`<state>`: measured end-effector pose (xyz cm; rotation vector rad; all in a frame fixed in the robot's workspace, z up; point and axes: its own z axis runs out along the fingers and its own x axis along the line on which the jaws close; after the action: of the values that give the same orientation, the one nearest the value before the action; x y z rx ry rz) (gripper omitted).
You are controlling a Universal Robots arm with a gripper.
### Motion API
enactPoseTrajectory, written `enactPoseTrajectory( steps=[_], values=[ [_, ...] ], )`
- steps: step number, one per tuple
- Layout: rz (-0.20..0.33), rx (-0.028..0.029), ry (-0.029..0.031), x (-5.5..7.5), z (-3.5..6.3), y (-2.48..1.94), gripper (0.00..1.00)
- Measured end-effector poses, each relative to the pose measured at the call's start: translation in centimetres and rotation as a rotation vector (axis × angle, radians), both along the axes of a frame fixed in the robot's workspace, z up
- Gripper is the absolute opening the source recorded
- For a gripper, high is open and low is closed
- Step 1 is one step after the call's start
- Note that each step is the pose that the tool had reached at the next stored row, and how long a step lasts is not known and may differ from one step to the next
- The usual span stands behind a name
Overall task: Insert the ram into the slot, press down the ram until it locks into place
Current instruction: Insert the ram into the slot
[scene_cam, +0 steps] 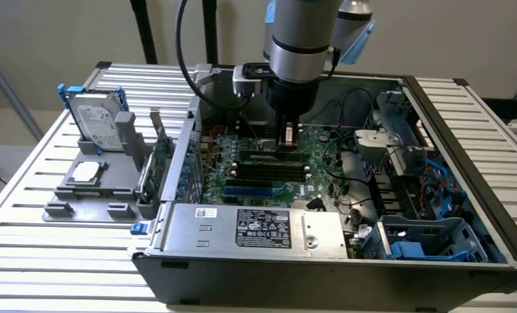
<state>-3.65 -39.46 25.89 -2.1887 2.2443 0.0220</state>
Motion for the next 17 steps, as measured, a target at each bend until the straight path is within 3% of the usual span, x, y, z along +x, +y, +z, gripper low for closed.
enactPoseTrajectory(
  steps=[3,6,7,9,15,17],
  values=[
    [0.000,-0.0001,-0.0084,-0.09,-0.44,0.00,0.13],
    [0.000,-0.0008,-0.0236,-0.37,-0.73,0.00,0.13],
    [0.000,-0.0034,-0.0259,-0.43,-0.77,0.00,0.13],
    [0.000,-0.0125,-0.0276,-0.53,-0.81,0.00,0.13],
    [0.001,-0.0563,-0.0279,-0.59,-0.97,0.00,0.13],
    [0.001,-0.0591,-0.0276,-0.58,-1.00,0.02,0.13]
  ],
)
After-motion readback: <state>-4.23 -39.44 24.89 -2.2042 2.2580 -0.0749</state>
